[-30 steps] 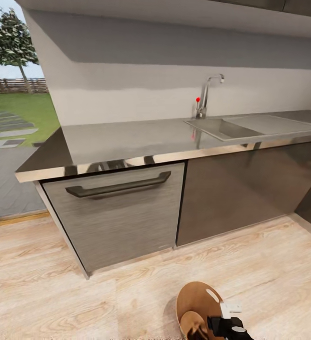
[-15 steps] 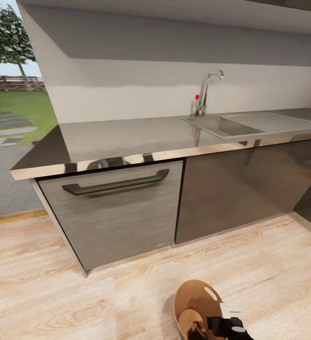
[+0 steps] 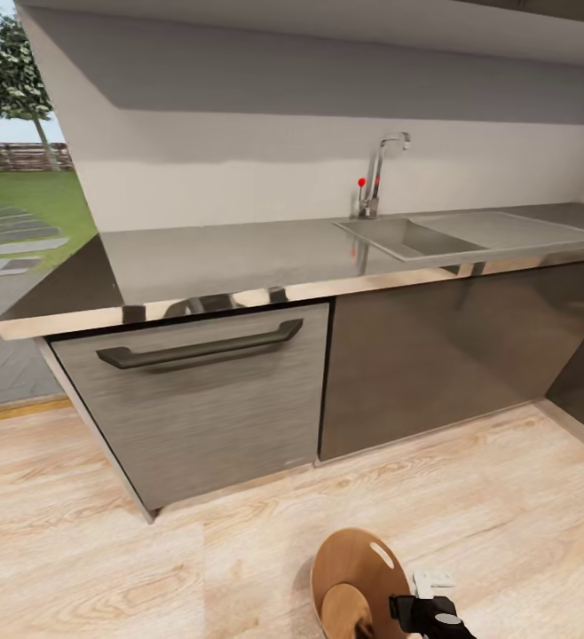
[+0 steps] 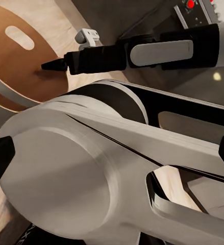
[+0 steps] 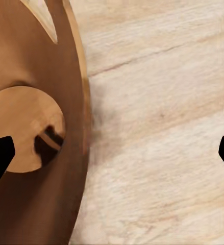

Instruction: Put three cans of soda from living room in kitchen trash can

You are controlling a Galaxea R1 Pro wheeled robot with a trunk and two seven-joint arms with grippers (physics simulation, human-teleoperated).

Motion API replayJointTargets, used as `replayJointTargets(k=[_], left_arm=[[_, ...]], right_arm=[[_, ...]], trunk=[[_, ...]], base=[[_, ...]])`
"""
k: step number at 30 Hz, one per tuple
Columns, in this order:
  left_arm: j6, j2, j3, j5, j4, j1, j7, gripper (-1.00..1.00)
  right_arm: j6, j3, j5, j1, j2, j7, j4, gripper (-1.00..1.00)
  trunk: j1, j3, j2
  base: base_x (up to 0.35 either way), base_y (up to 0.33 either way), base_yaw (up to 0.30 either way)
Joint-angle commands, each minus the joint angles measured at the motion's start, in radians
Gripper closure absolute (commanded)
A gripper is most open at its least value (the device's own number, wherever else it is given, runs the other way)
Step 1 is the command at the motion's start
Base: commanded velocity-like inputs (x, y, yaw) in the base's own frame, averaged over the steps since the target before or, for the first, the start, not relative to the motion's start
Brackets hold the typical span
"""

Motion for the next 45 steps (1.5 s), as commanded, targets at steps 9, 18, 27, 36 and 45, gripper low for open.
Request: replayJointTargets(k=[9, 18, 27, 36, 45], left_arm=[[0.0, 0.0, 0.001, 0.0, 0.0, 0.0, 0.0, -1.0], [0.001, -0.014, 0.007, 0.005, -0.014, 0.028, -0.013, -1.0], [0.001, -0.014, 0.007, 0.005, -0.014, 0.028, -0.013, -1.0], [0.012, -0.014, 0.003, 0.005, -0.025, 0.039, -0.008, -1.0], [0.062, -0.015, -0.001, 0.006, -0.075, 0.088, -0.004, -1.0]], right_arm=[[0.0, 0.0, 0.0, 0.0, 0.0, 0.0, 0.0, -1.0], [0.008, -0.005, -0.002, 0.0, 0.011, 0.008, 0.009, -1.0], [0.008, -0.005, -0.002, 0.0, 0.011, 0.008, 0.009, -1.0], [0.016, -0.002, 0.001, 0.003, 0.01, 0.006, -0.002, -1.0], [0.048, 0.026, 0.005, 0.009, 0.012, 0.002, -0.053, -1.0]], trunk=[[0.0, 0.0, 0.0], [0.0, 0.0, 0.0], [0.0, 0.0, 0.0], [0.0, 0.0, 0.0], [0.0, 0.0, 0.0]], base=[[0.036, -0.08, 0.0], [0.002, -0.005, 0.0], [0.0, 0.0, 0.0], [0.0, 0.0, 0.0], [0.0, 0.0, 0.0]])
